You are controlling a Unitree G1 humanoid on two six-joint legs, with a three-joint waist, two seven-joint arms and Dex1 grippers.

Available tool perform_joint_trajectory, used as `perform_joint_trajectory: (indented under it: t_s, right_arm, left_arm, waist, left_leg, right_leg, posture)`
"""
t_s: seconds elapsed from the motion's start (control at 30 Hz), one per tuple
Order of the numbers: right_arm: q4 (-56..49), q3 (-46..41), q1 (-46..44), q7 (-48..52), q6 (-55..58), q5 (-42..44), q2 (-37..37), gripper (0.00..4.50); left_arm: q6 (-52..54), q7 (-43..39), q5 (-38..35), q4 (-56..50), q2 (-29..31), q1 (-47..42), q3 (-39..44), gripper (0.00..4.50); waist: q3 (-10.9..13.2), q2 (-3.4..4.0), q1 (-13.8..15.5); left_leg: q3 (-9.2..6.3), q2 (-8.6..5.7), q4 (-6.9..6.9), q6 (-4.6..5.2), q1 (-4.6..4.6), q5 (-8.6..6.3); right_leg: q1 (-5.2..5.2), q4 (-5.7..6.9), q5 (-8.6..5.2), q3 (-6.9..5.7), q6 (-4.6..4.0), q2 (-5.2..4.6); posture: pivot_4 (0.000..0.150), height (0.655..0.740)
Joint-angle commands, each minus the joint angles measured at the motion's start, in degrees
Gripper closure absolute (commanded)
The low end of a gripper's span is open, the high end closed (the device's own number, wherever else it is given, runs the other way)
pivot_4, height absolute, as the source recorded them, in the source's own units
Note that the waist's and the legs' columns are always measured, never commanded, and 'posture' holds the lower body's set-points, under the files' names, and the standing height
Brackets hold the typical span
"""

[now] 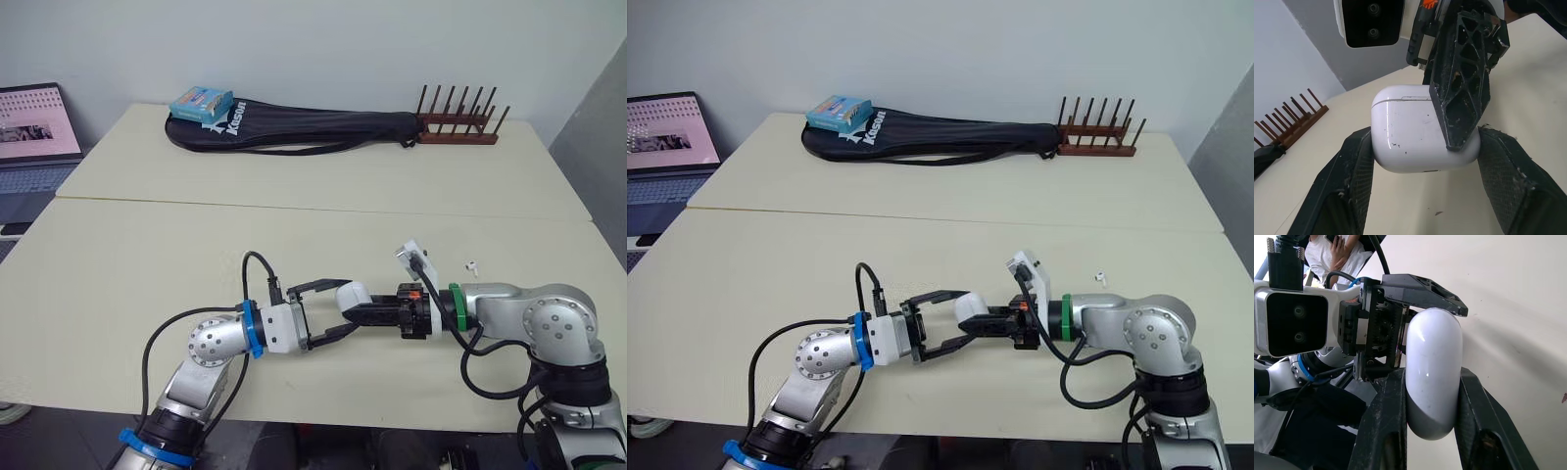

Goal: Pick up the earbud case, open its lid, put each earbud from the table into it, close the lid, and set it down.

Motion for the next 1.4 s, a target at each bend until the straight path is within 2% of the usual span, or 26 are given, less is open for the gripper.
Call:
perform_joint_trajectory:
  t_s: [0.03, 0.27, 0.47, 0.6, 1.03, 1.13, 1.3, 1.33, 1.4]
  right_arm:
    - [-1.1, -0.41, -0.99, 0.65, -0.01, 1.78, -0.33, 3.68]
    - [-1.84, -0.16, 0.11, 3.04, -1.31, 1.72, -1.21, 3.68]
    - [-2.36, -0.05, 1.74, 7.38, -4.07, -0.23, -4.96, 1.76]
    - [-2.17, 0.58, 2.71, 10.5, -5.46, -0.55, -7.29, 1.71]
    - [1.07, 1.06, 1.89, 12.28, -6.46, -0.52, -6.37, 1.71]
    - [1.58, 1.09, 1.65, 12.03, -6.49, -0.46, -6.13, 2.25]
    - [1.79, 1.42, 1.51, 12.09, -6.35, -0.77, -6.28, 3.82]
    - [1.79, 1.51, 1.45, 12.2, -6.28, -0.83, -6.36, 3.9]
    - [1.73, 1.59, 1.43, 12.32, -6.21, -0.87, -6.46, 4.34]
  left_arm:
    - [-1.56, 1.41, -0.74, -0.71, -0.83, -1.17, 0.46, 1.74]
    - [-2.21, 1.53, -0.64, -0.55, -0.98, -1.2, 0.47, 1.74]
    - [-2.26, 1.68, -0.96, -0.87, -0.79, -0.68, 0.22, 1.74]
    - [-1.63, 1.97, -1.84, -1.15, -0.92, -0.62, 0.46, 1.74]
    - [-2.1, 0.79, -2.48, -1.78, -0.3, -0.43, -0.12, 1.74]
    - [-2.29, 0.58, -2.43, -1.91, -0.18, -0.38, -0.21, 1.74]
    - [-2.37, 0.6, -2.36, -2.12, -0.17, -0.22, -0.3, 1.74]
    - [-2.39, 0.66, -2.36, -2.0, -0.2, -0.28, -0.31, 1.74]
    - [-2.43, 0.75, -2.33, -1.9, -0.24, -0.28, -0.36, 1.74]
  waist:
    - [0.0, 0.0, 0.0]
    - [0.0, 0.0, 0.0]
    - [0.0, 0.0, 0.01]
    - [0.0, 0.0, 0.02]
    - [0.0, -0.01, 0.01]
    - [0.0, -0.01, 0.01]
    - [0.01, -0.01, 0.01]
    - [0.0, -0.01, 0.01]
    - [0.01, -0.01, 0.01]
  left_leg:
    - [0.0, 0.0, 0.0, 0.0, 0.0, 0.0]
    - [0.0, 0.0, 0.0, 0.0, 0.0, 0.0]
    - [0.01, -0.01, 0.0, 0.0, -0.01, 0.0]
    - [0.01, -0.01, 0.0, 0.0, -0.01, 0.0]
    - [0.01, 0.0, 0.0, 0.0, 0.0, 0.0]
    - [0.01, 0.0, 0.0, 0.0, 0.0, 0.0]
    - [0.01, 0.0, 0.0, 0.0, -0.01, 0.0]
    - [0.0, 0.01, 0.0, 0.0, -0.01, 0.0]
    - [0.0, 0.0, 0.0, 0.0, -0.01, 0.0]
  right_leg:
    - [0.0, 0.0, 0.0, 0.0, 0.0, 0.0]
    - [0.0, 0.0, 0.0, 0.0, 0.0, 0.0]
    - [0.0, -0.01, 0.0, 0.01, 0.0, 0.0]
    - [0.0, -0.01, 0.0, 0.01, 0.0, 0.0]
    - [0.0, -0.01, 0.0, 0.0, 0.0, 0.0]
    - [0.0, -0.01, 0.0, 0.01, 0.0, 0.01]
    - [0.0, -0.01, 0.0, 0.0, 0.0, 0.0]
    - [-0.01, -0.01, 0.0, 0.0, 0.0, 0.01]
    - [-0.01, -0.01, 0.0, 0.0, 0.0, 0.01]
  posture:
    - [0.15, 0.6925]
    - [0.15, 0.6925]
    - [0.15, 0.6925]
    - [0.15, 0.6925]
    - [0.15, 0.6925]
    - [0.15, 0.6925]
    - [0.15, 0.6925]
    - [0.15, 0.6925]
    - [0.15, 0.6925]
